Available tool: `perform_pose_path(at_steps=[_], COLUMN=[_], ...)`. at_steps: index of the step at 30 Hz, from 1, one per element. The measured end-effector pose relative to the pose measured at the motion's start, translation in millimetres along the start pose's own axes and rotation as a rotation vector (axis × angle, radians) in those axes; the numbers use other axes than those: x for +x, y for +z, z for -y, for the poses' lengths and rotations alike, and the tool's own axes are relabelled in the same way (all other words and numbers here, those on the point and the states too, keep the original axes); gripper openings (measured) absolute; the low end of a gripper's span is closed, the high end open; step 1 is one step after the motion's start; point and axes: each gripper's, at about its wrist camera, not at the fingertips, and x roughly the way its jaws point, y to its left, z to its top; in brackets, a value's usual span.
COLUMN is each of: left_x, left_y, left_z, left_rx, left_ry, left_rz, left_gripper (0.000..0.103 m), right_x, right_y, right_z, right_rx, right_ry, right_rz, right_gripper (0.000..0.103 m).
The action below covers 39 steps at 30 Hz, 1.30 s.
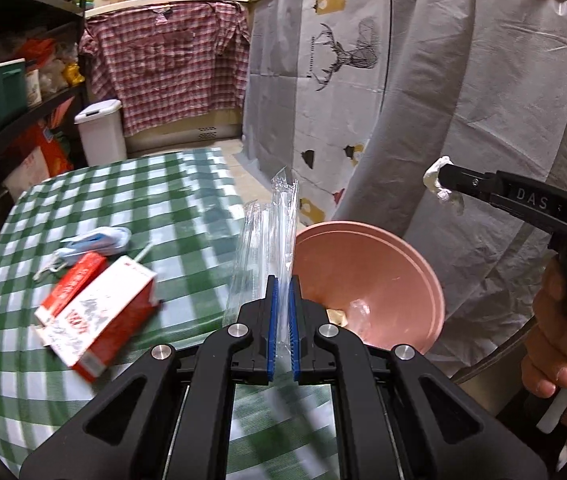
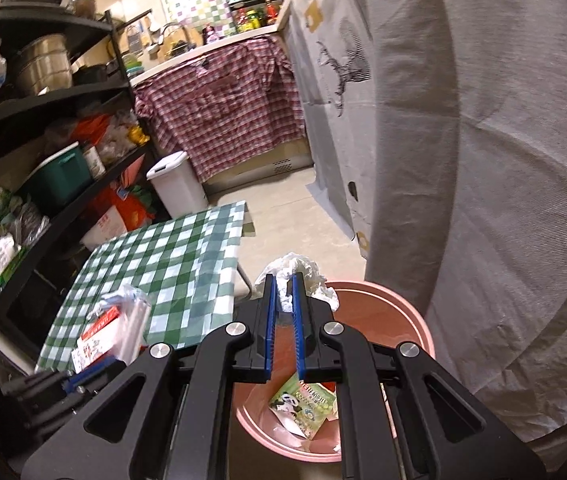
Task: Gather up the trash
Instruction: 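Carry the clear straws and white tissue over the pink bin with both grippers, then open both grippers to drop the straws and tissue into the bin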
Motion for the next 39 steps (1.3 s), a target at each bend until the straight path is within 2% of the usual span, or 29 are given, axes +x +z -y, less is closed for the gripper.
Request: perform_pose_path(at_steps=[7, 15, 39], left_x=[19.5, 44.7, 95.2], left_y=[10.5, 14.8, 15.3], left_z=[31.3, 51.3, 51.8], left_rx=[0.02, 0.021, 0.016], left_ry=[-0.03, -0.044, -0.065], left_rz=[-0.003, -0.029, -0.105], left_gripper=[0.005, 0.005, 0.006], right_x=[1.8, 15.3, 48.9], right_y=[7.7, 8.9, 7.4], right_z=[16.8, 23.7, 33.8], right_rx=[0.001, 0.005, 0.032], right_ry=[-0.041, -0.049, -0.076], right_rz=[0.002, -0.033, -0.106], right_gripper=[0.009, 0.009, 0.012])
